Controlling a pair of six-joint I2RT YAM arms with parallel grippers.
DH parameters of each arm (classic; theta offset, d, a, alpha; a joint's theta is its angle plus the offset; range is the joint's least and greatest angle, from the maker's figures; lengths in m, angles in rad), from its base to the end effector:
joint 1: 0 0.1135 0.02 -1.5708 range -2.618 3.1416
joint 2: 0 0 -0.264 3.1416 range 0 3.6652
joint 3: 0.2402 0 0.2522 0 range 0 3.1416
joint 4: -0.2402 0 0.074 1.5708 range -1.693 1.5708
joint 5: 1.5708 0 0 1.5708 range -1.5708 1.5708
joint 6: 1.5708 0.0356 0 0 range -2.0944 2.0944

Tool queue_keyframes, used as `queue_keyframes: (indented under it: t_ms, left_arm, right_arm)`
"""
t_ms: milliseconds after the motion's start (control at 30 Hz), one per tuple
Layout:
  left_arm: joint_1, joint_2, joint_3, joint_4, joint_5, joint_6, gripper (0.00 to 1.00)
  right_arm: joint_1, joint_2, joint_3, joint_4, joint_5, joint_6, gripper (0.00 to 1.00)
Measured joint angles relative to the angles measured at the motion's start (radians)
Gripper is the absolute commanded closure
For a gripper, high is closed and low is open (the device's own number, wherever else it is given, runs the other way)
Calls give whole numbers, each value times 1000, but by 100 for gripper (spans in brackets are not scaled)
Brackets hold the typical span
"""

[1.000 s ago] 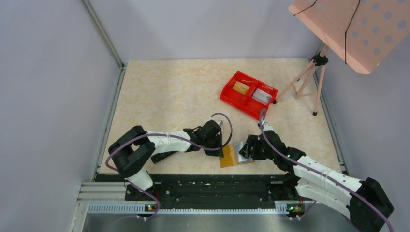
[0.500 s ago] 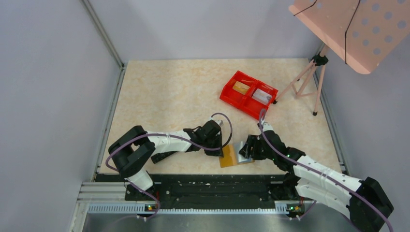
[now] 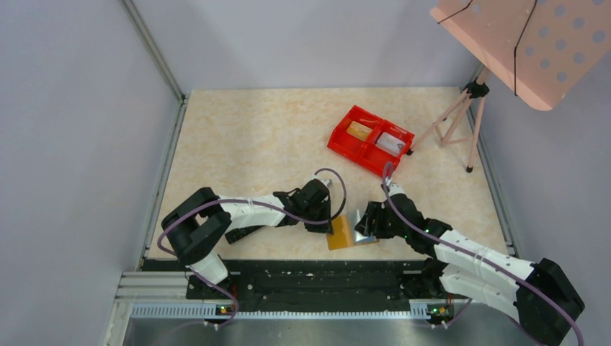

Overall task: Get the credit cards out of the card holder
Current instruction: Open the card holder at the center of the board.

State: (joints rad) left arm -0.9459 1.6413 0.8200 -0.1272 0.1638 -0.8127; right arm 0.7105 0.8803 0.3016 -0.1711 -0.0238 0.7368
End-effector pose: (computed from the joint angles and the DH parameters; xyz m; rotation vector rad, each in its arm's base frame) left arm 0.1784 -0.2573 0.1497 0.2554 2.7386 -0.8251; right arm 0.1283 0.1115 0.1586 0.0195 2.4437 0.7260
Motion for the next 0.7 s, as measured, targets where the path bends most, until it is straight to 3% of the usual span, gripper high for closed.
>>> queue_keyframes:
  t_ms: [167, 533, 700]
  left_arm:
    - [0, 0, 0, 0, 0, 0, 85]
    - [0, 0, 0, 0, 0, 0, 85]
    - [0, 0, 0, 0, 0, 0, 85]
  right_arm:
    - [0, 0, -5, 24, -30, 9, 48]
    - [0, 11, -92, 257, -172, 124, 49]
    - [1, 14, -75, 249, -176, 126, 42]
